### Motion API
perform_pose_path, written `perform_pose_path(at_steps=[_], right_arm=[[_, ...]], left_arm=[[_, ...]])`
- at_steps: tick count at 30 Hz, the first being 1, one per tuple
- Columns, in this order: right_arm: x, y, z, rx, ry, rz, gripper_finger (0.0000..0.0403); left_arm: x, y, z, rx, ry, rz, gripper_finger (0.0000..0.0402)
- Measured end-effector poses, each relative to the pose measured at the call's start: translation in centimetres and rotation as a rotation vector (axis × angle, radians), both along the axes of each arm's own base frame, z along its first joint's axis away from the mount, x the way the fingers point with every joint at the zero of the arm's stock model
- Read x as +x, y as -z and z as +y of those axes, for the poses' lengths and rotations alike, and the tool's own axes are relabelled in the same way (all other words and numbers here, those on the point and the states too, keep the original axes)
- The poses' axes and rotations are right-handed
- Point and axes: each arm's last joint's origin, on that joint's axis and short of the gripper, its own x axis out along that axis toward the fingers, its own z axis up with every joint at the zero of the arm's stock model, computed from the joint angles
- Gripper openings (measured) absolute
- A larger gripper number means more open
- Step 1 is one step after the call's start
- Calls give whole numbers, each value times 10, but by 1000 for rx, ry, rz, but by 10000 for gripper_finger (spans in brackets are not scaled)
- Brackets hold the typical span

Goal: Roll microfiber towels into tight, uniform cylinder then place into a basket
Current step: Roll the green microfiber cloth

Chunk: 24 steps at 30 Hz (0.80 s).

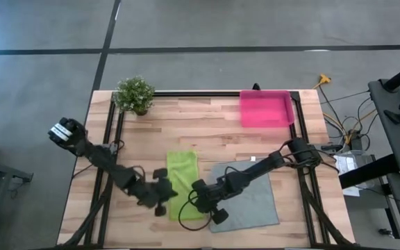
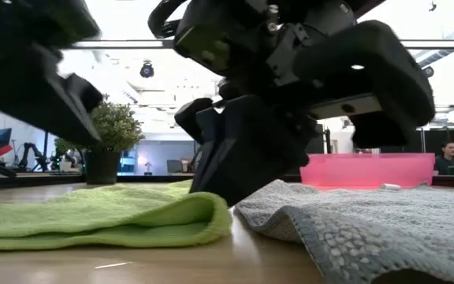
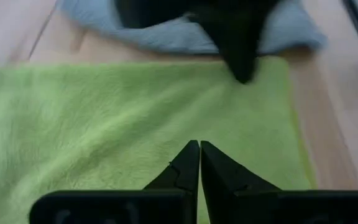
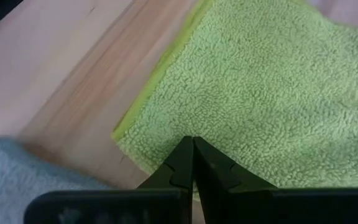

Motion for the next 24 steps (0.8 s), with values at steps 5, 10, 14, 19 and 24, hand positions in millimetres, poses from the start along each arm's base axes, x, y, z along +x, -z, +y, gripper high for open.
perform_pose_path(at_steps=[5, 10, 14, 19, 24], right_arm=[[-3, -3, 5, -77, 2, -42, 9], [-7, -6, 14, -152, 6, -83, 9], [-8, -7, 15, -145, 16, -81, 9], [-10, -6, 14, -127, 45, -66, 9], [-12, -4, 13, -116, 63, -57, 9]], left_arm=[[-8, 5, -39, 257, 172, -127, 0], [-3, 13, -73, 470, 348, -161, 1], [7, 18, -89, 555, 421, -86, 30], [2, 13, -95, 653, 521, 169, 116], [-6, 5, -100, 747, 618, 241, 207]])
